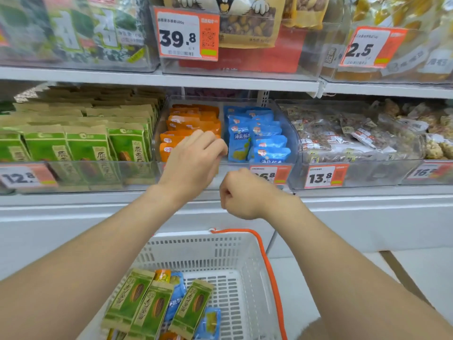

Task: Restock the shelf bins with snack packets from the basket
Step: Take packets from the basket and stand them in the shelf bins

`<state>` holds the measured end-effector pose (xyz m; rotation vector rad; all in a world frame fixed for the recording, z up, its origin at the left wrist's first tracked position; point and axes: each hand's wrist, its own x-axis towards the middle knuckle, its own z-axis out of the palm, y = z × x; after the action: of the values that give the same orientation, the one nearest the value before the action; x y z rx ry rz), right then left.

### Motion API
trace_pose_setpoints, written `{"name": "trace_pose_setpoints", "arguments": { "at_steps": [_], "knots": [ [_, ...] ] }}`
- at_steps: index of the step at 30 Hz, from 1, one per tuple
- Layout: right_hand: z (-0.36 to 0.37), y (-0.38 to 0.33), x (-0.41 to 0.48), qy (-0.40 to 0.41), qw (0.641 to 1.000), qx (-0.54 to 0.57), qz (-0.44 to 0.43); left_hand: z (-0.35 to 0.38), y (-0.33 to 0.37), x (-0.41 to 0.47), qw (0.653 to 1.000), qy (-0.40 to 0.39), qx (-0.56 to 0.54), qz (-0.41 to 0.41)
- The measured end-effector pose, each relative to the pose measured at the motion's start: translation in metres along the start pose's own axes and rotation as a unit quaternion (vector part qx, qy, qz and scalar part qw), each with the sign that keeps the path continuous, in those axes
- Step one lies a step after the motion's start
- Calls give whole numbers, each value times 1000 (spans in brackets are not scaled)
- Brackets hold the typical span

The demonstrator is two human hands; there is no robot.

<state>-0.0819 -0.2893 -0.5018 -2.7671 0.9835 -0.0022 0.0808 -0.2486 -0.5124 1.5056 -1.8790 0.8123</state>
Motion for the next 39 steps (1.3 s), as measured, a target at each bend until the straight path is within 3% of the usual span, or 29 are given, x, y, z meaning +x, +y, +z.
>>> {"name": "trace_pose_setpoints", "arguments": {
  "at_steps": [3,7,10,12,15,20,22,24,29,34,37,39],
  "knots": [
    [37,-22,-8,-93,996,-16,4,-15,3,-52,998,-57,-16,10],
    [108,-53,-24,-234,972,-13,-13,-23,4,-132,964,-234,-67,-105],
    [163,-68,-39,-290,955,-49,-23,-24,5,-184,891,-421,-48,-162],
    [190,-75,-47,-304,949,-83,-32,-19,9,-216,845,-500,-46,-181],
    [218,-78,-51,-322,940,-110,-39,-3,19,-265,767,-607,-28,-205],
    [236,-76,-43,-337,933,-115,-41,14,28,-333,597,-772,-38,-215],
    [241,-75,-38,-340,932,-116,-41,13,31,-336,563,-802,-37,-196],
    [244,-77,-33,-351,928,-119,-44,17,34,-333,578,-798,-41,-163],
    [246,-83,-22,-351,926,-134,-44,23,27,-331,665,-731,-86,-126],
    [239,-77,-15,-338,934,-113,-37,33,17,-342,717,-661,-149,-163],
    [231,-73,-15,-333,938,-96,-31,31,13,-346,758,-623,-104,-161],
    [227,-73,-18,-332,938,-95,-25,26,12,-341,766,-621,-61,-159]
  ]
}}
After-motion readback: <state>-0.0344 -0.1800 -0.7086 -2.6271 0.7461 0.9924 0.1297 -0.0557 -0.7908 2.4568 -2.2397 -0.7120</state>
